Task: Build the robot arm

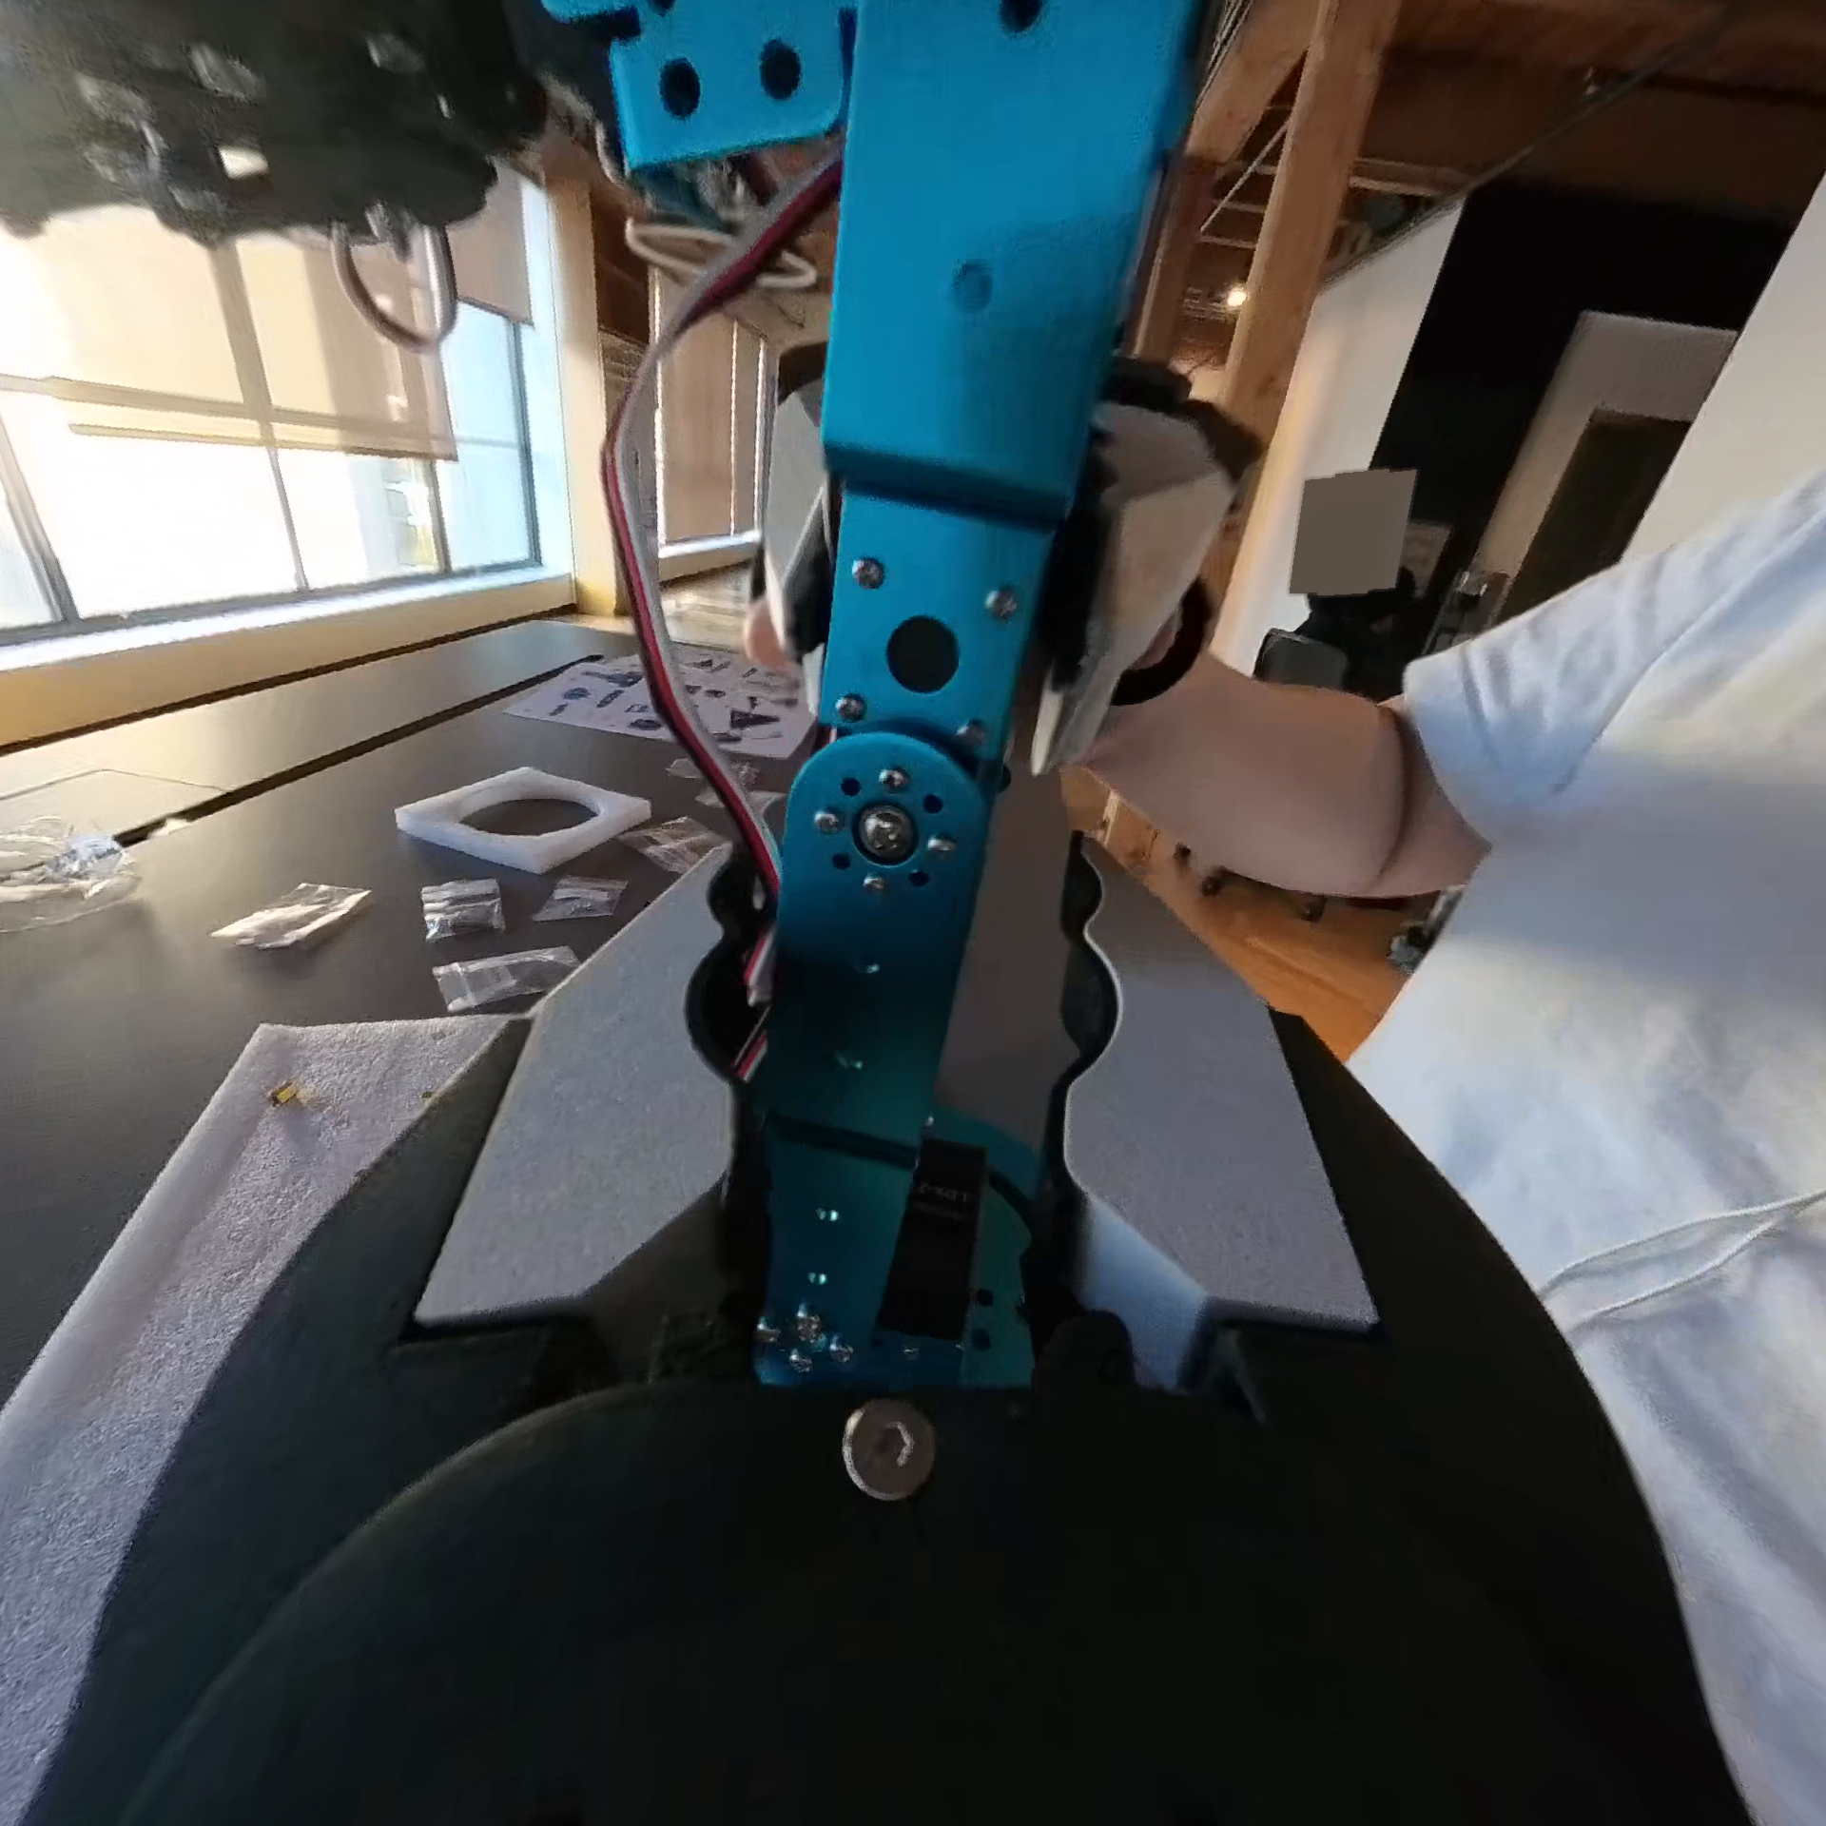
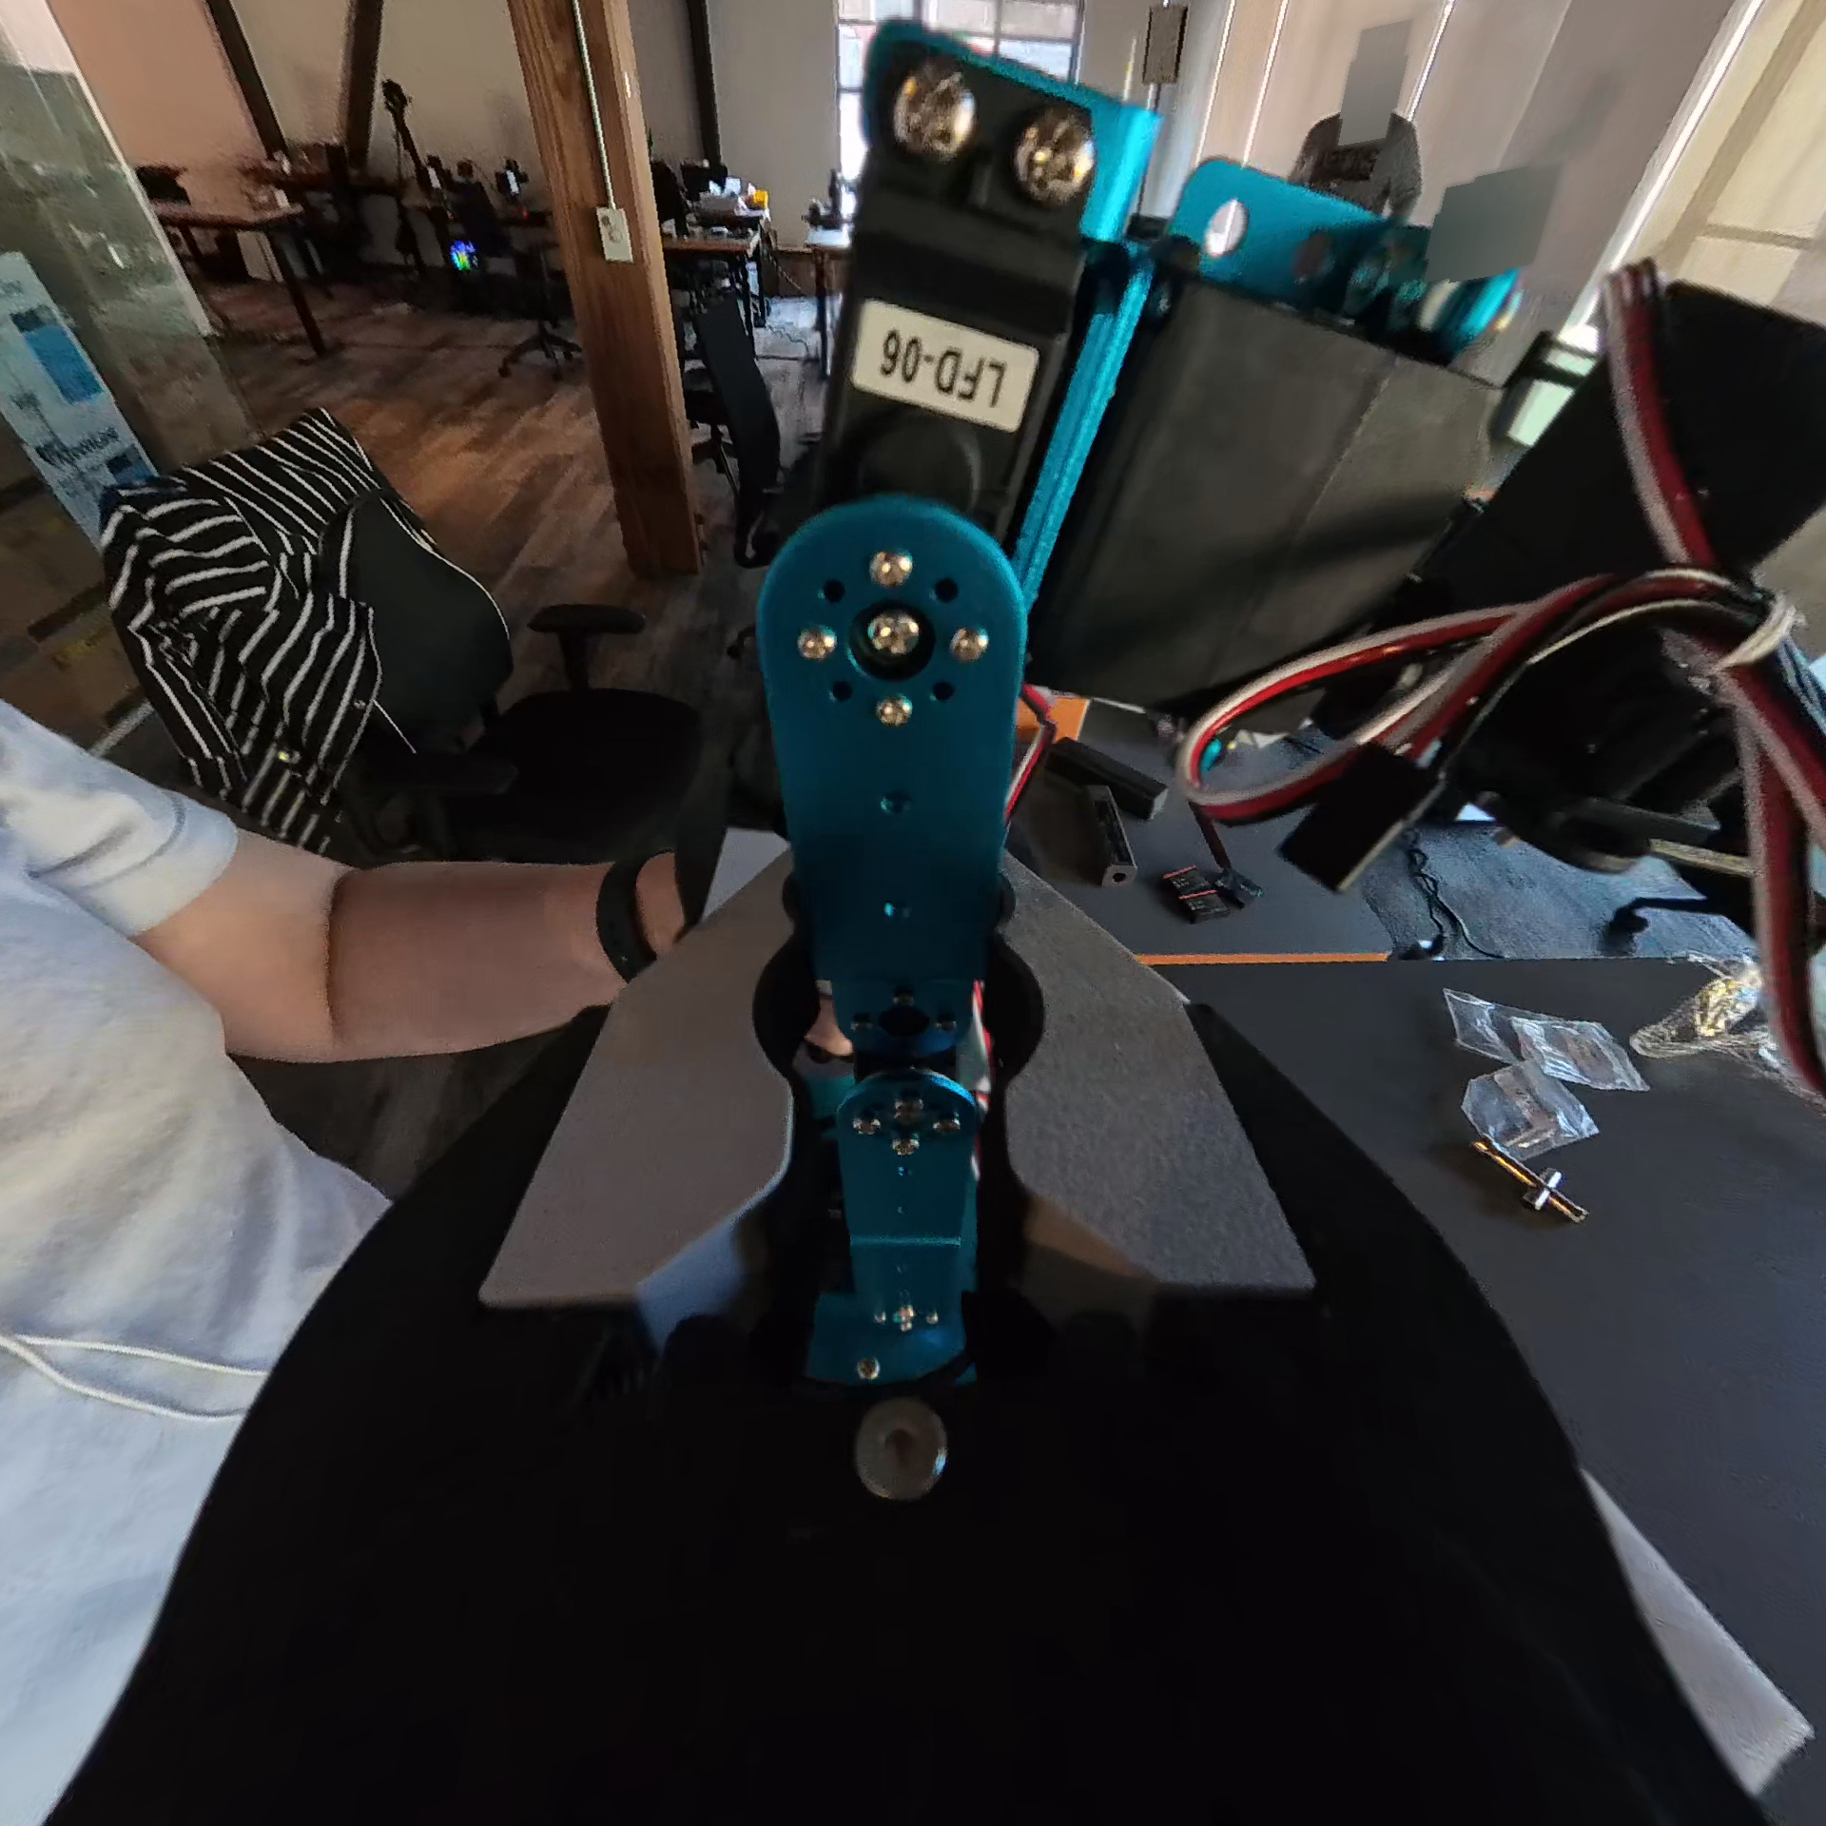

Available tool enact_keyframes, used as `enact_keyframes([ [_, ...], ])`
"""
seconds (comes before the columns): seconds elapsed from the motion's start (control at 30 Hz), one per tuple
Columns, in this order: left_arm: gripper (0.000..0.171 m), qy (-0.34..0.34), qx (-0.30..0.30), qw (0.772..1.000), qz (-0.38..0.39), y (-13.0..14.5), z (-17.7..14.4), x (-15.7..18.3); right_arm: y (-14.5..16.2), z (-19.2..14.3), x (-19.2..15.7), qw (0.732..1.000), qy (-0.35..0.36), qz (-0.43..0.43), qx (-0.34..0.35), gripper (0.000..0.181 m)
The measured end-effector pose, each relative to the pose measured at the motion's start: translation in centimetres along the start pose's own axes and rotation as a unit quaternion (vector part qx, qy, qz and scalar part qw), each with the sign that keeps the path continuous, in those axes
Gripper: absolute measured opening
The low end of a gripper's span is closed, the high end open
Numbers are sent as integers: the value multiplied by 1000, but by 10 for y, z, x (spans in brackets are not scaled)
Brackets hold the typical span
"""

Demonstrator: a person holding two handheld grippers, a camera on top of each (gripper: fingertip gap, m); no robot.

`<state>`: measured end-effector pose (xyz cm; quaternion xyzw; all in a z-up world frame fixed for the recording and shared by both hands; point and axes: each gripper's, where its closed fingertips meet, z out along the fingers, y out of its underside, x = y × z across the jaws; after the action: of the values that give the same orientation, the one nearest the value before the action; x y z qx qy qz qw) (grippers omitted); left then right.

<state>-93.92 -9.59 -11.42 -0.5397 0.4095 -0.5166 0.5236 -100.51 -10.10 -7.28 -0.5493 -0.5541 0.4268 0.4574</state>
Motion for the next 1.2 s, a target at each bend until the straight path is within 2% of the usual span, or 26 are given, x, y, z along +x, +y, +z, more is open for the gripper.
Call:
enact_keyframes([
  [0.07, 63, -8, -29, 1000, 7, 11, 9, -3, 0, 0, 0, 1000, -5, 12, 1, 26],
  [0.13, 51, -21, -66, 997, 19, 22, 18, -7, 0, 1, 0, 1000, -6, 13, -1, 26],
  [0.17, 44, -30, -64, 997, 32, 20, 19, -9, 0, 2, 1, 1000, -6, 15, -2, 26],
  [0.23, 43, -37, -55, 996, 52, 18, 20, -10, 1, 4, 0, 999, -11, 30, -8, 27],
  [0.4, 32, -11, -44, 998, 54, 17, 18, -4, 1, 11, -2, 999, -18, 29, -10, 27],
  [0.47, 30, -7, -46, 997, 58, 18, 20, -2, 6, 19, -5, 999, -19, 19, -20, 38],
  [0.57, 29, 0, -46, 997, 62, 19, 19, 3, 3, 20, -8, 999, -30, 24, -11, 29],
  [0.67, 29, -4, -44, 997, 61, 19, 20, 2, 1, 20, -6, 999, -31, 41, 1, 29],
  [1.2, 29, 1, -35, 997, 64, 20, 21, 8, 6, 17, -8, 997, -39, 46, -41, 26],
])
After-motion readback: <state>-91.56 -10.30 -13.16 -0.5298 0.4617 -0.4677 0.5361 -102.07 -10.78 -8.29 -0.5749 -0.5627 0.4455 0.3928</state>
